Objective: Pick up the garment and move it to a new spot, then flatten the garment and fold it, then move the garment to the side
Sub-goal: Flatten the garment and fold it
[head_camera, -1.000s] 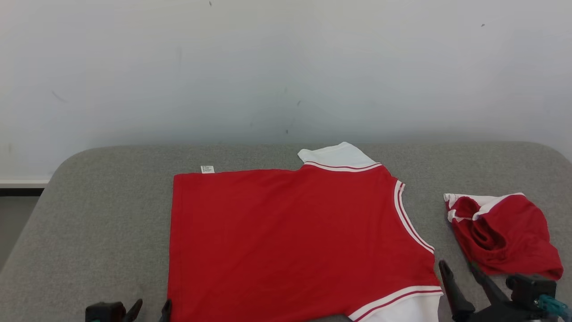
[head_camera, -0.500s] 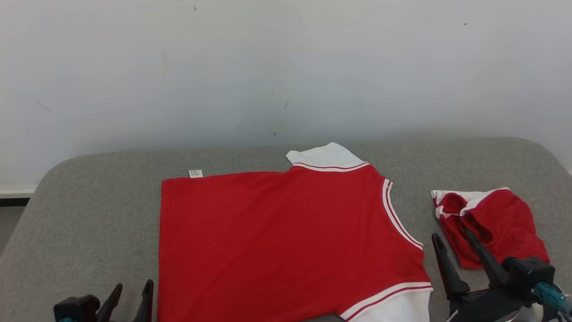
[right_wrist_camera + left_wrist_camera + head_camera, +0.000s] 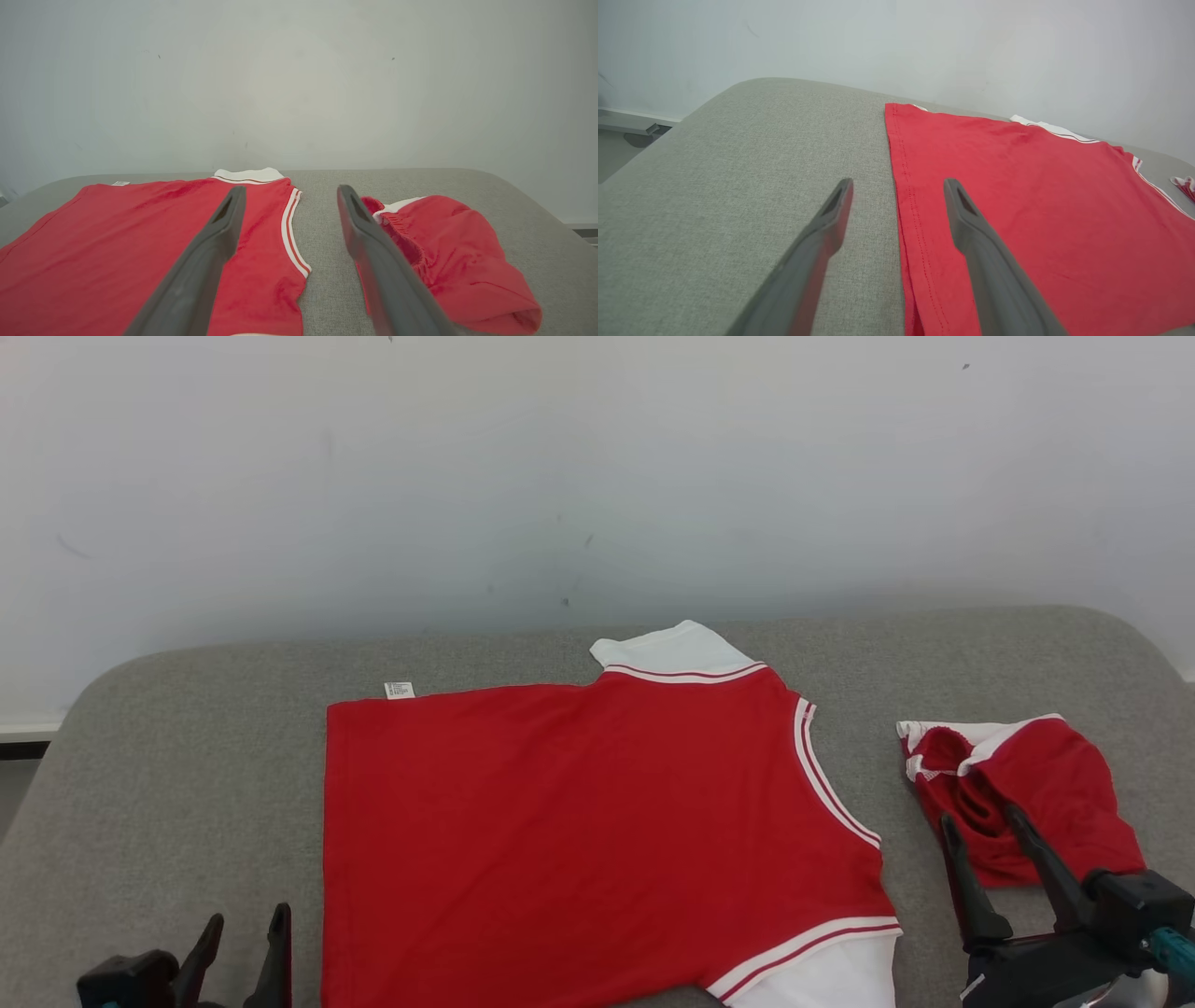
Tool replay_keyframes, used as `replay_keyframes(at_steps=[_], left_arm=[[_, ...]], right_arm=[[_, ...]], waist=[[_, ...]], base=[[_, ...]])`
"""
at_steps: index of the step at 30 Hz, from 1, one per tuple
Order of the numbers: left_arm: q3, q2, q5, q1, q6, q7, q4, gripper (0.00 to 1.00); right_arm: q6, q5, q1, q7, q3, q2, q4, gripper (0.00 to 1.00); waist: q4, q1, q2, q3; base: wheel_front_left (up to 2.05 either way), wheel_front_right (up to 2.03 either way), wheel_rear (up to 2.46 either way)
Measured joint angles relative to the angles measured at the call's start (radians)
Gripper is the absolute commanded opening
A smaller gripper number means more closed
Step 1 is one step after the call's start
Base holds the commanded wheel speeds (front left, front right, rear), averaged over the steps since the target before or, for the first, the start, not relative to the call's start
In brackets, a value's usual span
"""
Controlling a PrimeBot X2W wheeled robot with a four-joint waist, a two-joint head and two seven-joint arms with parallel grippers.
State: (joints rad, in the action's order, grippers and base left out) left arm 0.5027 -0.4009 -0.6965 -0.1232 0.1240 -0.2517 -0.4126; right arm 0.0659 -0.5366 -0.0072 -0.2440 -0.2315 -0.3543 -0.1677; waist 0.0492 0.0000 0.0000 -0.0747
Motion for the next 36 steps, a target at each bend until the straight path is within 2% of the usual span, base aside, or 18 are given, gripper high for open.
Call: replay_keyframes(at_steps=[24, 36], left_arm=[[-0.129, 0.069, 0.129, 0.07, 0.0, 0.0, 0.048, 1.0], [-0.148, 0.085, 0.186, 0.078, 0.0, 0.0, 0.082, 1.0]], right_arm=[[-0.013, 0.021, 0.018, -0.007, 0.021, 0.022, -0.02, 1.0], [-0.022, 0.047, 0.028, -0.008, 0.047, 0.041, -0.001, 1.0]], waist=[[0.012, 0.0, 0.0, -0.001], [0.027, 0.0, 0.0, -0.004]], base=[[0.0, 0.0, 0.0], [0.0, 0.0, 0.0]])
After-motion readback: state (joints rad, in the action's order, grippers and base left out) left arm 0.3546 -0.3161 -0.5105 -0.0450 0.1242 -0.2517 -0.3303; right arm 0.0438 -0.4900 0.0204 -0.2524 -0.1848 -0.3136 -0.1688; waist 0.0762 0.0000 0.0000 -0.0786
